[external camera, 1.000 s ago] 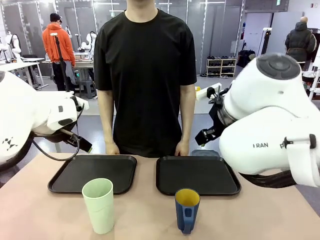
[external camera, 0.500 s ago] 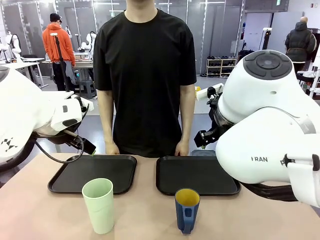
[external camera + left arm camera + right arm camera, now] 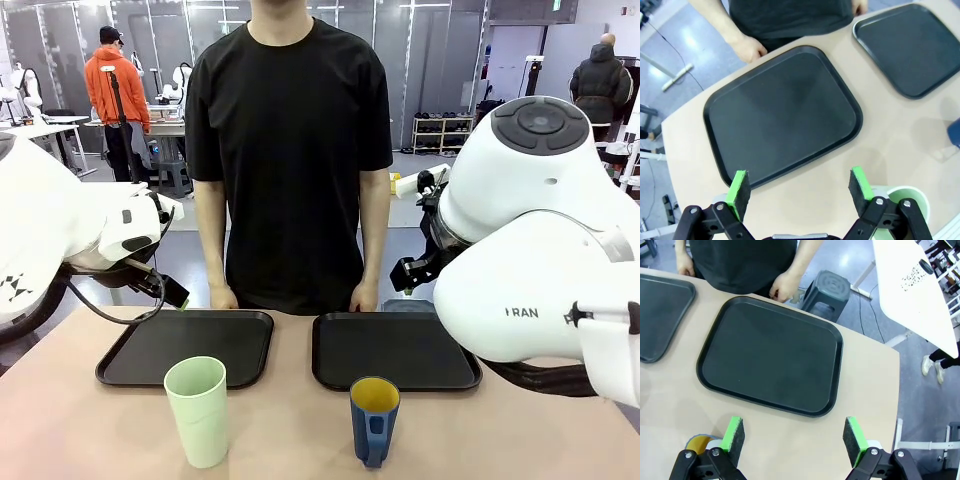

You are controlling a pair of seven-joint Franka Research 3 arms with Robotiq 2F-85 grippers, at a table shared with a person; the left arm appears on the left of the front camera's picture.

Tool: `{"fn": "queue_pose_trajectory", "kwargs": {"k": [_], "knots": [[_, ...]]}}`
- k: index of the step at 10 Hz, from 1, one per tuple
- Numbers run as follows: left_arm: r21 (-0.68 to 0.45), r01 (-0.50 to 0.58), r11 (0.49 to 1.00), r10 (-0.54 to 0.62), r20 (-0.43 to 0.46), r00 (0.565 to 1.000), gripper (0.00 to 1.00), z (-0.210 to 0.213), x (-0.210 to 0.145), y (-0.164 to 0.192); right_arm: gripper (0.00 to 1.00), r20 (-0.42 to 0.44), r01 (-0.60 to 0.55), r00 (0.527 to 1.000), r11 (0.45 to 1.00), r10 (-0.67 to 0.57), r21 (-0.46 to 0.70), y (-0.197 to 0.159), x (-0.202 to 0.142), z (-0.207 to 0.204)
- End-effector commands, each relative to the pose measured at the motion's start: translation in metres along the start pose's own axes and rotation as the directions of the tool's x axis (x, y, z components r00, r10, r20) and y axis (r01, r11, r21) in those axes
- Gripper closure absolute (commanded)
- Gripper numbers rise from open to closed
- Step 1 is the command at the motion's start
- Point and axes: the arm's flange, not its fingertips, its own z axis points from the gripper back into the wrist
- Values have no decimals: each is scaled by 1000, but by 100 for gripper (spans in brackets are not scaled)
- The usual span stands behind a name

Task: Sort and store the cups by type.
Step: Pick up the Reusable plastic cup.

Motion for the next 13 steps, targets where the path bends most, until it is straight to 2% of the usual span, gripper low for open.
{"fn": "queue_pose_trajectory", "kwargs": {"k": [1,2,6,7,9,11,12,13], "knots": [[-28,-83,996,83,3,997,0,-18,1,32,0,-4,119,993,993,-119,20,-31,9,-22],[-18,-111,994,112,18,994,0,-27,-1,56,0,10,166,986,986,-166,-2,-52,16,-36],[-31,-155,987,152,-65,986,0,-76,-17,147,0,-215,131,966,989,-144,-74,-133,23,-110],[-28,-135,991,133,-65,989,0,-85,-20,161,0,-244,106,963,993,-113,-44,-145,23,-120],[23,-180,983,181,-95,979,0,-104,-27,183,0,-305,96,947,995,-96,-18,-161,24,-139],[23,-205,979,206,-108,973,0,-106,-34,190,0,-316,100,944,995,-96,-2,-163,23,-144],[-30,-222,975,218,-98,971,0,-105,-35,188,0,-310,93,947,996,-89,-4,-163,22,-144],[-24,-230,973,227,-92,970,0,-105,-33,188,0,-305,95,948,995,-93,-10,-162,22,-142]]}}
